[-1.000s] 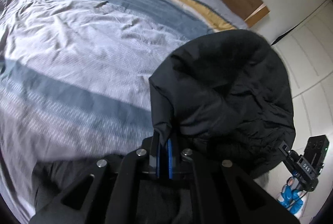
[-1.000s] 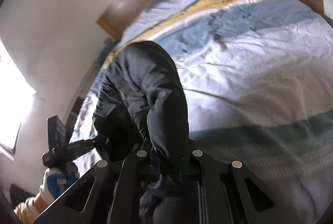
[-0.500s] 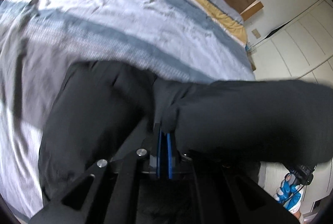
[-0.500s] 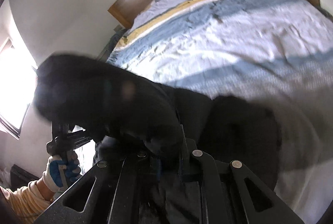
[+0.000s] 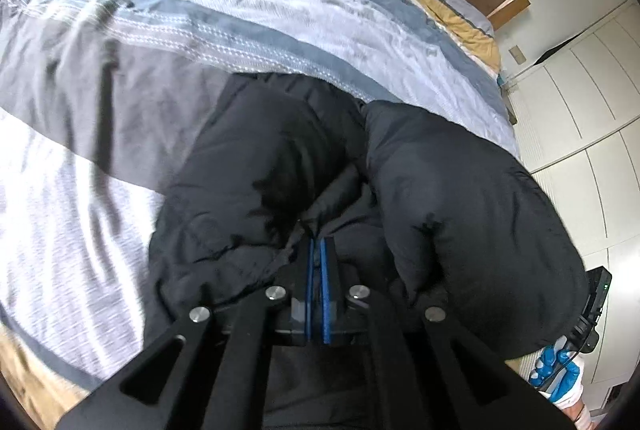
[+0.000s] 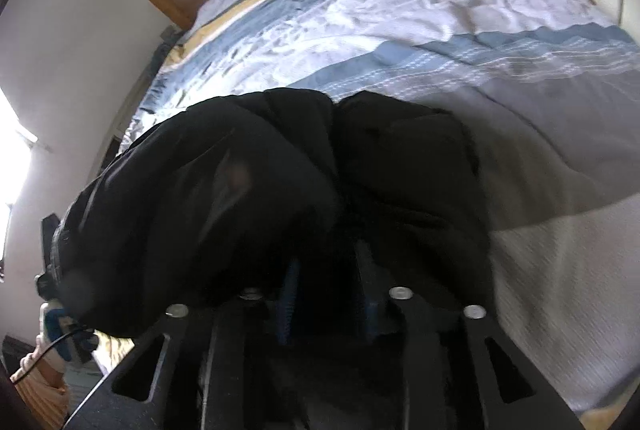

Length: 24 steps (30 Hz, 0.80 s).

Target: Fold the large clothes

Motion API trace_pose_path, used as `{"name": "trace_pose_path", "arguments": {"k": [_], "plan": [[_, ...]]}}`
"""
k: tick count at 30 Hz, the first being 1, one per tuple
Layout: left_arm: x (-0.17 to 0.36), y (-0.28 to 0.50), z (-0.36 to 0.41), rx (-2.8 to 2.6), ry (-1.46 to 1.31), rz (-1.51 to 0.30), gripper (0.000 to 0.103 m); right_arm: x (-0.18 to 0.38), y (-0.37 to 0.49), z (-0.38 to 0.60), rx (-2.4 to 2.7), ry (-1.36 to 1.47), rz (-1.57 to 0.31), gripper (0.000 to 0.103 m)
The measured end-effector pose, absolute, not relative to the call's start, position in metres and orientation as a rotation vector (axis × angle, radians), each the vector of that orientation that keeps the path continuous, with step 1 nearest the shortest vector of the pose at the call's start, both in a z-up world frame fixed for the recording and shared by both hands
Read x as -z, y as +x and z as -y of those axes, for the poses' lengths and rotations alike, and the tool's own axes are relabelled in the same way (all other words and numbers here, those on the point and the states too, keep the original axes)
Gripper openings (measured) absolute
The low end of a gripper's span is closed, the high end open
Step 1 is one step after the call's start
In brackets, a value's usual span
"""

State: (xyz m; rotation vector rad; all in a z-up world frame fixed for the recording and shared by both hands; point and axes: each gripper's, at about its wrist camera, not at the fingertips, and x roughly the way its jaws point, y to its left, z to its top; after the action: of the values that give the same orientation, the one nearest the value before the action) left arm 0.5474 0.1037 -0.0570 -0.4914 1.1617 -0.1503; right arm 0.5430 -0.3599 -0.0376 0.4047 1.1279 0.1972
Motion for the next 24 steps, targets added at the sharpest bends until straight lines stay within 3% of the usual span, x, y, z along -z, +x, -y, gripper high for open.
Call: {"name": "trace_pose_path", "arguments": {"k": [6, 7, 9, 10, 17, 24], "plan": [[0.022, 0.543, -0.097, 0.17, -0.446, -1.141, 0.005, -0.01, 0.532, 0.369, -0.177, 0.369, -1.091, 0.049], [0.016, 0.543, -0.094, 0.176, -0.437, -1.135, 0.01, -0.018, 0.533, 0.366, -0.185, 0.356, -1.084, 0.051], [0.007, 0.546, -0.086, 0.184, -0.425, -1.124, 0.038, -0.031, 0.539, 0.357, -0.208, 0.338, -1.07, 0.055], [0.0, 0.546, -0.082, 0.188, -0.421, -1.108, 0.057, -0.037, 0.543, 0.351, -0.225, 0.331, -1.063, 0.058], [-0.021, 0.562, -0.04, 0.26, -0.368, -1.076, 0.059, -0.049, 0.573, 0.296, -0.343, 0.257, -1.047, 0.061], [-0.009, 0.572, 0.011, 0.331, -0.32, -1.081, 0.059, -0.035, 0.583, 0.26, -0.391, 0.184, -1.073, 0.064]]}}
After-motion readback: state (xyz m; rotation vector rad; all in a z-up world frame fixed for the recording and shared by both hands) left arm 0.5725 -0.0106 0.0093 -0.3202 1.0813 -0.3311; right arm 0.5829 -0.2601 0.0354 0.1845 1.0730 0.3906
